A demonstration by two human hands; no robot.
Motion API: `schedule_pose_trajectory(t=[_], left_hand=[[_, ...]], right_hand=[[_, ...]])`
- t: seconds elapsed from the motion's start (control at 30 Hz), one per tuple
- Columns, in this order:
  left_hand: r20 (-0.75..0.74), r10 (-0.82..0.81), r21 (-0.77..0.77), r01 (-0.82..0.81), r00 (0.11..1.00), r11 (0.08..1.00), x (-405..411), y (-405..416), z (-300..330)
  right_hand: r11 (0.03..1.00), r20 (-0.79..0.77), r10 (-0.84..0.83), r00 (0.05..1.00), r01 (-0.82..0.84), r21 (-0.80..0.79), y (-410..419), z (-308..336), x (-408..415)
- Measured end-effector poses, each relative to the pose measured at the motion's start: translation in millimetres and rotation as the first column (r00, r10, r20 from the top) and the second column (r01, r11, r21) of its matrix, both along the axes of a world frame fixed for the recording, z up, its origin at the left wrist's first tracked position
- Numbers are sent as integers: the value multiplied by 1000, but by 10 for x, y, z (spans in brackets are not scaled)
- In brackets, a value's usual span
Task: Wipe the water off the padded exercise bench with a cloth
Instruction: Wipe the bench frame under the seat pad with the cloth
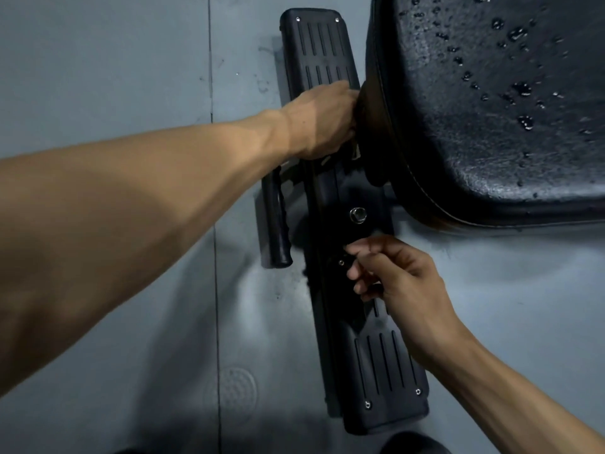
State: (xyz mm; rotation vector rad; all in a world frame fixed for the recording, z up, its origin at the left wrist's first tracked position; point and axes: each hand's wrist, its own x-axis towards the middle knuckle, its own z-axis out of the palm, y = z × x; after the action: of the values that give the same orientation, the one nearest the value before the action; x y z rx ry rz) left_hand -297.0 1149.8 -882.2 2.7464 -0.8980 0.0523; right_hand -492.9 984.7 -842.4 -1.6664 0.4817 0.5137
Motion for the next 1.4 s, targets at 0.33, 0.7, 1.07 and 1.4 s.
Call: schedule_pose_trajectory(t=[0.33, 0.7, 1.07, 1.4], left_hand=[[114, -104, 41, 100, 988, 994, -167, 7, -269], [-662, 179, -583, -651, 727, 487, -706, 167, -173], [-514, 173, -762, -540, 840, 359, -684, -57, 328], [-605, 89, -715, -589, 791, 376, -878, -40, 198]], right_hand=[[1000, 6, 7, 1000, -7, -28, -23, -29, -19], [998, 47, 21, 999, -18, -64, 22, 35, 112], [997, 37, 44, 998, -42, -59, 151, 41, 88], [998, 18, 18, 1000, -17, -58, 270, -51, 195]])
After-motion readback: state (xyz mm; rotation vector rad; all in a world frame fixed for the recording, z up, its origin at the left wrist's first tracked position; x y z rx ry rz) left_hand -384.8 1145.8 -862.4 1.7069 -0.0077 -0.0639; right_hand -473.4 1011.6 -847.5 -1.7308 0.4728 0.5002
